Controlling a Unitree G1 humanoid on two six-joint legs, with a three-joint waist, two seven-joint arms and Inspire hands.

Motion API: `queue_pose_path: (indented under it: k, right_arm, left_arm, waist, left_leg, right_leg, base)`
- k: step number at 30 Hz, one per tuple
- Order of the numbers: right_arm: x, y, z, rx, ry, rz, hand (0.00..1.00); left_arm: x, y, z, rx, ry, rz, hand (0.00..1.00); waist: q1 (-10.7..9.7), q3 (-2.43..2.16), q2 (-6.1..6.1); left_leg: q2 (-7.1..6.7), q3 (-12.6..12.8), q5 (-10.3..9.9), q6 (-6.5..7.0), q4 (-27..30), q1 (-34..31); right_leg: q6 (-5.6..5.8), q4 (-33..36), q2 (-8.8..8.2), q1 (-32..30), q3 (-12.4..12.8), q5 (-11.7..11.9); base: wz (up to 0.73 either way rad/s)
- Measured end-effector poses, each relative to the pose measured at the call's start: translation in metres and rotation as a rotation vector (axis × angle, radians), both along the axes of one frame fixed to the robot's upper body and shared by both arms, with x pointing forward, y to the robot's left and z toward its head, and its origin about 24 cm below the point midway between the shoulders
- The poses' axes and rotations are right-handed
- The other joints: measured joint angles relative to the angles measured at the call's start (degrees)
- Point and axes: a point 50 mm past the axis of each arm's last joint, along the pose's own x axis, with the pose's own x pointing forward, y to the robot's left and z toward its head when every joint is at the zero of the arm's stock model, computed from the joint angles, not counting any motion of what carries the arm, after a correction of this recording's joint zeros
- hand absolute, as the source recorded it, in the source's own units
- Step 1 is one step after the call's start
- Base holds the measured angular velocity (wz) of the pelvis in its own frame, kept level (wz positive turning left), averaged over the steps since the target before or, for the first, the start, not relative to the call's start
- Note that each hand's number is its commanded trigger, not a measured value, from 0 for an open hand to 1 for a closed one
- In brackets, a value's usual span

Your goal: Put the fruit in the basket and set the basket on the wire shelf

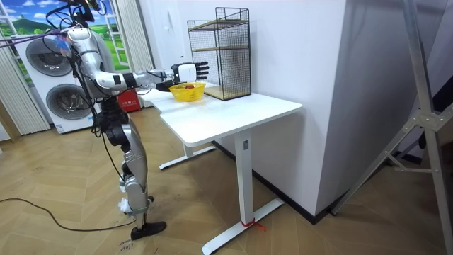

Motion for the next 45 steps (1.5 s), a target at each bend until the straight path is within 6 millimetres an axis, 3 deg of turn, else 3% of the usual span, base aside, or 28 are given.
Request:
queue_pose_path:
  k: [4, 15, 22, 31, 38, 45]
  right_arm:
    - [0.000, 0.000, 0.000, -0.002, -0.001, 0.017, 0.00]
    - [0.009, 0.003, -0.006, 0.012, 0.023, 0.060, 0.00]
    - [0.008, 0.004, -0.019, 0.026, 0.074, 0.066, 0.00]
    - [0.005, 0.006, -0.037, 0.003, 0.159, 0.099, 0.00]
    - [0.001, 0.007, -0.050, 0.003, 0.226, 0.117, 0.00]
    - [0.005, 0.014, -0.055, -0.010, 0.251, 0.146, 0.00]
  left_arm:
    - [0.000, 0.000, 0.000, 0.000, 0.000, 0.000, 0.00]
    - [0.003, -0.005, -0.001, -0.014, 0.014, -0.007, 0.00]
    - [0.003, -0.008, -0.002, -0.027, 0.022, -0.009, 0.00]
    - [0.008, -0.009, 0.003, -0.026, 0.006, -0.017, 0.00]
    - [0.007, -0.010, -0.003, -0.025, 0.043, -0.022, 0.00]
    - [0.011, -0.011, -0.006, -0.060, 0.064, -0.016, 0.00]
  waist:
    - [-0.1, -0.09, 0.63]
    - [0.1, -0.13, 0.50]
    - [0.4, -0.21, 0.17]
    - [1.7, -0.22, -1.89]
    - [2.9, -0.16, -1.79]
    - [2.9, 0.01, -1.54]
  left_leg:
    - [0.02, -0.1, 0.0, 0.00, 0.0, -0.1]
    - [0.04, -0.6, 0.0, -0.03, 0.2, -0.4]
    - [0.07, -1.0, 0.1, -0.13, 0.2, -0.6]
    - [0.11, -1.1, 0.1, -0.16, 0.2, -0.4]
    - [0.11, -1.5, 0.1, -0.19, 0.2, -0.6]
    - [0.08, -2.4, 0.1, -0.19, 0.7, -1.4]
  right_leg:
    - [0.00, 0.0, 0.00, 0.0, -0.2, 0.0]
    - [0.00, 0.0, -0.04, 0.0, -0.6, 0.0]
    - [0.00, 0.0, -0.04, 0.0, -1.0, 0.0]
    - [-0.01, 0.0, -0.02, 0.0, -1.0, 0.0]
    - [-0.01, -0.1, 0.00, 0.0, -1.3, 0.0]
    - [0.00, -0.1, -0.04, 0.0, -2.1, 0.0]
  base:
    - [0.00]
    - [0.01]
    - [0.03]
    - [0.00]
    - [0.02]
    - [0.05]
